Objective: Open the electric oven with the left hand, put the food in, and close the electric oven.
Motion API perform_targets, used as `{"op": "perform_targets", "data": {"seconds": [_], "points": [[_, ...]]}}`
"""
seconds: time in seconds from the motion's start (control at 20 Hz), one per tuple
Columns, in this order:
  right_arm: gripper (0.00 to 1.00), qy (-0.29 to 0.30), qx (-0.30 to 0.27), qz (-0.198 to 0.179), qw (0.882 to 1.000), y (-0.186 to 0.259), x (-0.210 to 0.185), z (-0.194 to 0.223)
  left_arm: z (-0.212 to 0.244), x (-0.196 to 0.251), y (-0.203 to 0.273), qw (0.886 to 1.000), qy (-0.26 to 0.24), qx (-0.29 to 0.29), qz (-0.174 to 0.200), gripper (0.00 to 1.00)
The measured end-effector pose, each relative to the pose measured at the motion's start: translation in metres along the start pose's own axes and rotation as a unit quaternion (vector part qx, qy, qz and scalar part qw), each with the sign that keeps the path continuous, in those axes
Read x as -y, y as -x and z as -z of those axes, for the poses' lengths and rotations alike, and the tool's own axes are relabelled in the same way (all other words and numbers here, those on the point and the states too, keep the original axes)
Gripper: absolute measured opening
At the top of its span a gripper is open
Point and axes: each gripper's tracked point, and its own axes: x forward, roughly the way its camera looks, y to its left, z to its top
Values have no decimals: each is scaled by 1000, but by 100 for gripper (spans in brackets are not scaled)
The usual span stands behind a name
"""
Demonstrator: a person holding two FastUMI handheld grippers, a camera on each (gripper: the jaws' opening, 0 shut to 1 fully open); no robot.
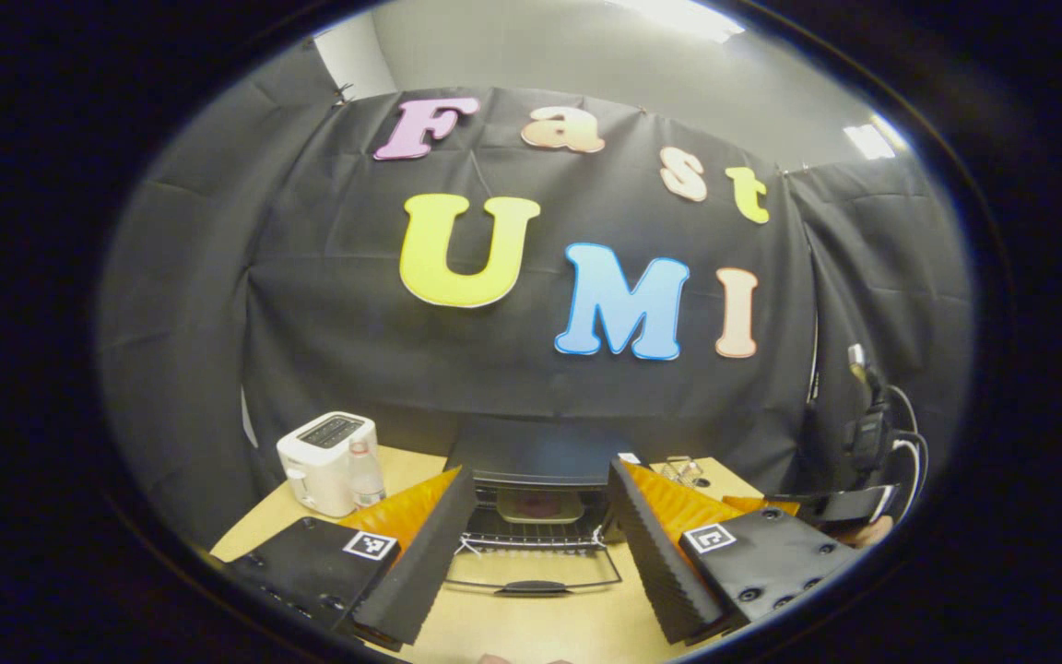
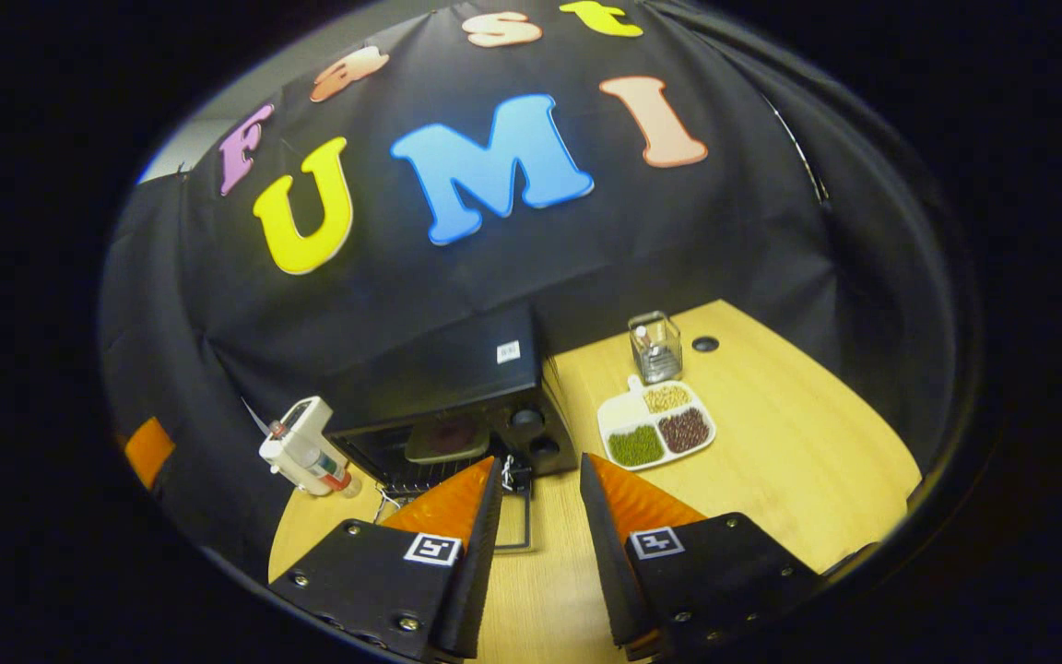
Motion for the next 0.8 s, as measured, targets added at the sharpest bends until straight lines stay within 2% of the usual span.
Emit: {"op": "perform_targets", "data": {"seconds": [0.15, 0.2, 0.4, 0.5, 0.55, 0.75, 0.8], "points": [[52, 36, 88, -12, 995, 34, -1, -58, -14, 19, -1, 1000, -11, 12, 10, 97], [52, 52, 109, -13, 993, 47, 0, -72, -18, 25, -1, 1000, -13, 17, 13, 100], [52, 76, 165, -24, 983, 86, -5, -104, -21, 38, -8, 1000, -18, 16, 13, 100], [68, 89, 173, -25, 980, 95, -2, -109, -13, 41, -13, 1000, -17, 3, 10, 100], [83, 92, 178, -23, 979, 93, 0, -111, -7, 44, -16, 1000, -16, -6, 12, 100], [83, 87, 183, -13, 979, 98, 16, -114, 28, 44, -31, 998, -22, -62, 14, 100], [83, 87, 181, -10, 980, 96, 20, -113, 39, 43, -35, 996, -22, -80, 14, 91]]}}
